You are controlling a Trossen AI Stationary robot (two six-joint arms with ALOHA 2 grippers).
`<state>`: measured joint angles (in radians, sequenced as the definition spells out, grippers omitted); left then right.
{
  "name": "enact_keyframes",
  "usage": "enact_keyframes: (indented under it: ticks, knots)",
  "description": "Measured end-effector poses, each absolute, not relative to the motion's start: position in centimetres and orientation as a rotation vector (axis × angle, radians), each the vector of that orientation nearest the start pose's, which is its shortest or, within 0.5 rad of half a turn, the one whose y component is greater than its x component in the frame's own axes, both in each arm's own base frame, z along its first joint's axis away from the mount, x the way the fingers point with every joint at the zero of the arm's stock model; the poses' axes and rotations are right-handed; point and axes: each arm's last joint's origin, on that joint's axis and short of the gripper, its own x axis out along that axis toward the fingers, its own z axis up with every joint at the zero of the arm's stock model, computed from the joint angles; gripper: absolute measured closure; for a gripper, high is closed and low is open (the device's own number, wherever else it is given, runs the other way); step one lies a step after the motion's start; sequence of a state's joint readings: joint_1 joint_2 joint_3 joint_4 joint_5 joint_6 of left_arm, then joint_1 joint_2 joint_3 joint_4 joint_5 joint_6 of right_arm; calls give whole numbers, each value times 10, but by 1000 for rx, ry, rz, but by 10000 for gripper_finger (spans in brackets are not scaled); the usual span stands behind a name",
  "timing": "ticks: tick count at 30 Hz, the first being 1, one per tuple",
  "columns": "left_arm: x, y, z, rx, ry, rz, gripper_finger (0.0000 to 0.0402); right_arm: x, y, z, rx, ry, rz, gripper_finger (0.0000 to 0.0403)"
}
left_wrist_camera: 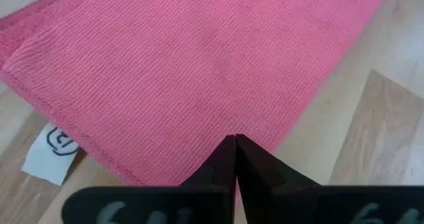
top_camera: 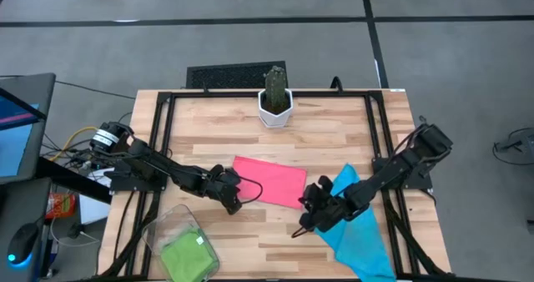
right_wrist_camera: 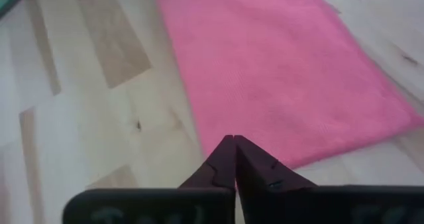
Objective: Fold microfiber towels
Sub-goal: Fold the pink microfiber cloth
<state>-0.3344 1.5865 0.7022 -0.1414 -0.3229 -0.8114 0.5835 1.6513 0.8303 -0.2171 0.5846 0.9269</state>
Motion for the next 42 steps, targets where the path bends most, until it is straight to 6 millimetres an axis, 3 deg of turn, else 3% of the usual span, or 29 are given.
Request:
enact_keyframes:
  ticks: [6, 11, 19, 24, 29, 34, 42]
  knots:
    - [259, -81, 129, -429, 900, 389, 401, 261, 154, 119, 307, 849, -414, 391]
    - [257, -80, 126, -436, 902, 395, 401, 262, 158, 105, 316, 906, -396, 373]
    - [258, -76, 126, -430, 901, 400, 401, 260, 154, 111, 278, 901, -403, 379]
    - [259, -74, 126, -436, 897, 400, 401, 267, 158, 144, 283, 701, -348, 383]
    - [260, -75, 127, -439, 885, 398, 401, 266, 158, 130, 256, 744, -377, 381]
    - [261, -74, 128, -451, 885, 388, 401, 265, 163, 102, 263, 835, -384, 383]
    - [281, -77, 160, -481, 771, 323, 401, 266, 161, 101, 259, 851, -389, 376]
